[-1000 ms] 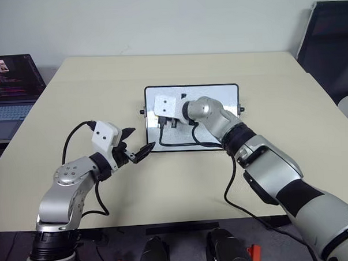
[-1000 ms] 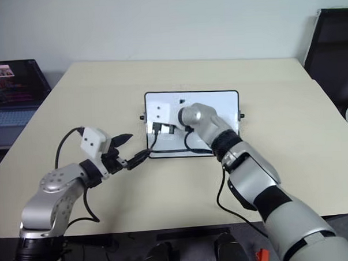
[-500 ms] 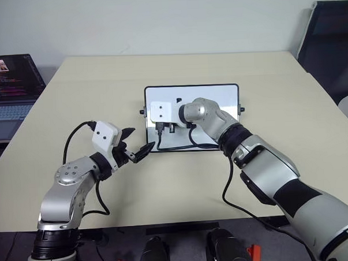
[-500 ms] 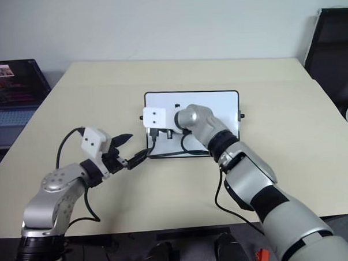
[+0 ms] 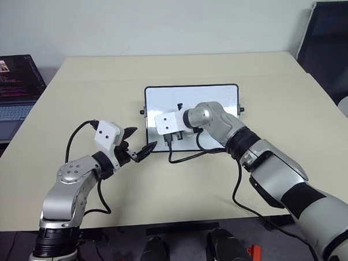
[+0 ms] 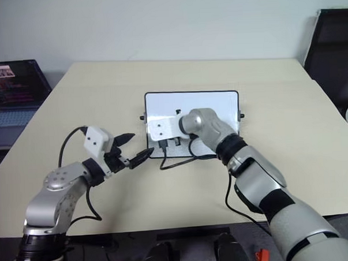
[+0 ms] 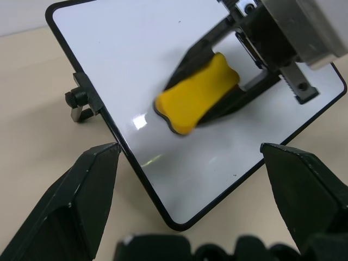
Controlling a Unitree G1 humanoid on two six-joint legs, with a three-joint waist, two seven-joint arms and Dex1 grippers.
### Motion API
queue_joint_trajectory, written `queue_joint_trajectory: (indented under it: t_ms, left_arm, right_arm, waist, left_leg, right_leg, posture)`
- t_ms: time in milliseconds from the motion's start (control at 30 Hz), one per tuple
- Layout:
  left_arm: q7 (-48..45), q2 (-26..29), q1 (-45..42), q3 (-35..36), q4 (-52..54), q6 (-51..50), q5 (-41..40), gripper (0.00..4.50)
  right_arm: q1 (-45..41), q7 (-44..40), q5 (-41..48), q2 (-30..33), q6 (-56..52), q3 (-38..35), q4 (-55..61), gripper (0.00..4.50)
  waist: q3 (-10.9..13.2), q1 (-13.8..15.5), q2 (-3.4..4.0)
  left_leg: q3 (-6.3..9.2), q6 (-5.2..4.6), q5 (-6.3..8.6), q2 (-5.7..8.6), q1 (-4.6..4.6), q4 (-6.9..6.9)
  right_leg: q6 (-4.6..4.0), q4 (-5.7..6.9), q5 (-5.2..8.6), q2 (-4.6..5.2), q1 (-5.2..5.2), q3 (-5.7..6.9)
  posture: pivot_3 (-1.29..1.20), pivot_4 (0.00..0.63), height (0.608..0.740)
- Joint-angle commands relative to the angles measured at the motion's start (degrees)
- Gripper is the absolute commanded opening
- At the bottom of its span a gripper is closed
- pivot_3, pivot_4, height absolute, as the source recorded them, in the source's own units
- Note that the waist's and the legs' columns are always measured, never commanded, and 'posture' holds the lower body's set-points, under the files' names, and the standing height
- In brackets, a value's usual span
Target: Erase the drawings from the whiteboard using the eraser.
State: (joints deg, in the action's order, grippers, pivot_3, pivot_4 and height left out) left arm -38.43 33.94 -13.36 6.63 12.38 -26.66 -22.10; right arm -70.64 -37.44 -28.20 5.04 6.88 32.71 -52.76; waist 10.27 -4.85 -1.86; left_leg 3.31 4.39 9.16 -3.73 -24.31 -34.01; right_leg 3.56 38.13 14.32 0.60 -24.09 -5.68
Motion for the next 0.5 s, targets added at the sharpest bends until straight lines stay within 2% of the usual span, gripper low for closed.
queue_joint_trajectory:
  t_ms: [33,133,367,500]
  left_arm:
    - [-0.57,0.2,-1.46,0.27,0.19,1.29,0.13,4.5]
    - [-0.7,0.2,-1.67,0.25,-0.07,1.41,0.18,4.5]
    - [-0.96,0.12,-1.88,0.33,-0.33,1.49,0.21,4.5]
    - [-1.31,0.09,-2.33,0.16,-0.67,1.58,0.23,4.5]
  right_arm:
    - [-1.88,4.4,-0.3,-0.38,-1.11,-2.1,-0.62,1.33]
    - [-0.97,1.74,0.23,0.22,-2.24,-1.8,-0.57,1.33]
    - [-1.92,4.27,3.08,5.27,-6.98,-8.06,-2.25,1.33]
    - [-1.34,3.38,3.22,8.0,-8.04,-9.26,-1.67,1.33]
  waist:
    - [0.0,0.01,0.0]
    - [0.0,0.01,0.0]
    - [0.0,0.42,0.0]
    - [-0.03,0.58,-0.04]
  left_leg:
    - [0.0,-0.01,-0.01,0.0,0.0,0.0]
    - [-0.01,-0.02,-0.01,0.0,0.0,0.0]
    - [0.0,-0.02,-0.01,0.01,-0.02,-0.02]
    - [-0.01,-0.03,-0.02,0.03,-0.01,-0.08]
  right_leg:
    - [-0.01,0.0,-0.01,0.0,0.0,0.0]
    - [0.0,-0.03,0.0,0.0,0.01,-0.01]
    - [0.04,-0.06,0.01,0.01,0.04,0.0]
    - [0.02,-0.05,0.0,0.02,0.07,-0.01]
  posture:
    - [0.0,0.15,0.74]
    - [0.0,0.15,0.74]
    - [0.0,0.15,0.74]
    - [0.0,0.15,0.74]
